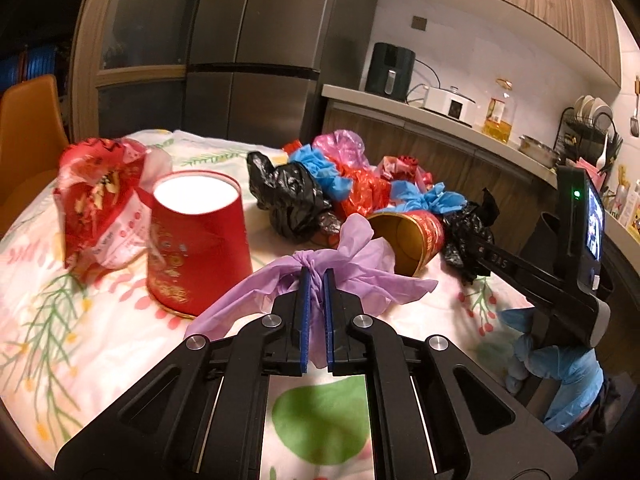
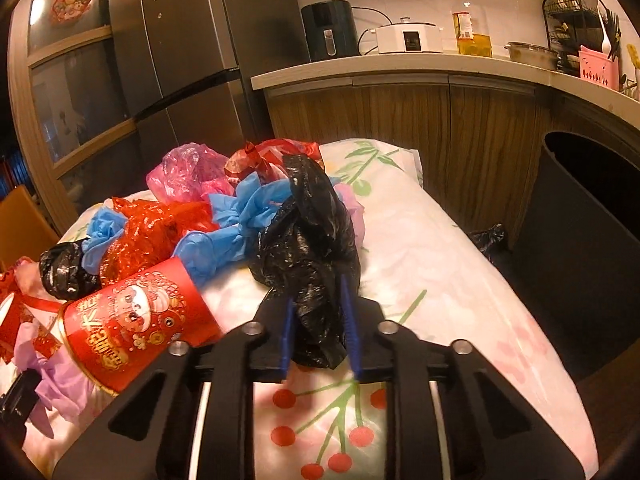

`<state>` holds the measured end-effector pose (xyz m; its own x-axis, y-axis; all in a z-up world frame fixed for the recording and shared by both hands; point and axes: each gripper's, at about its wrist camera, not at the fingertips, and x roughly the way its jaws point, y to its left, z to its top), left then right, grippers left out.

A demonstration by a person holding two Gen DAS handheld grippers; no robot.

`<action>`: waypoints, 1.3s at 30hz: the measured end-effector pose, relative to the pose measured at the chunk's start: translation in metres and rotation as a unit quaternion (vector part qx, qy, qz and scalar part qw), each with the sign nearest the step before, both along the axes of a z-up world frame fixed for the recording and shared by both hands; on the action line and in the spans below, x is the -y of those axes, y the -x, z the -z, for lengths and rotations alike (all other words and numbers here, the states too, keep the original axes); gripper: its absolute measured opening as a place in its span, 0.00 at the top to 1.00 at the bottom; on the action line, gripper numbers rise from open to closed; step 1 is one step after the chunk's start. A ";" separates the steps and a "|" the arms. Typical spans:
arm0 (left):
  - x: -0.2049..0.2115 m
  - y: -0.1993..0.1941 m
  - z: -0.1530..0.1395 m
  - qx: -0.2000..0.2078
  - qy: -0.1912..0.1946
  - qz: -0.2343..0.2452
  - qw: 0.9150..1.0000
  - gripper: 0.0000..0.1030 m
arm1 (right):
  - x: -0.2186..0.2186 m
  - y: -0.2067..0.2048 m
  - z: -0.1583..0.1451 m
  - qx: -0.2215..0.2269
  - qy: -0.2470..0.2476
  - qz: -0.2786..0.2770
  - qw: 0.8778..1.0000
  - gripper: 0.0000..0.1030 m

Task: Collect trash
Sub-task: 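Carry the purple glove and black bag with both tools over the black bin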

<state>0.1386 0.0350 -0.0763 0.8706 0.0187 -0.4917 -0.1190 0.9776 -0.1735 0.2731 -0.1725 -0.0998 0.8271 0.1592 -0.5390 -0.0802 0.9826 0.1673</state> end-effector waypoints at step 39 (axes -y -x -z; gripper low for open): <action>0.100 0.008 -0.088 0.088 -0.006 0.094 0.992 0.96 | 0.108 0.120 -0.094 0.136 -0.001 0.083 0.987 0.90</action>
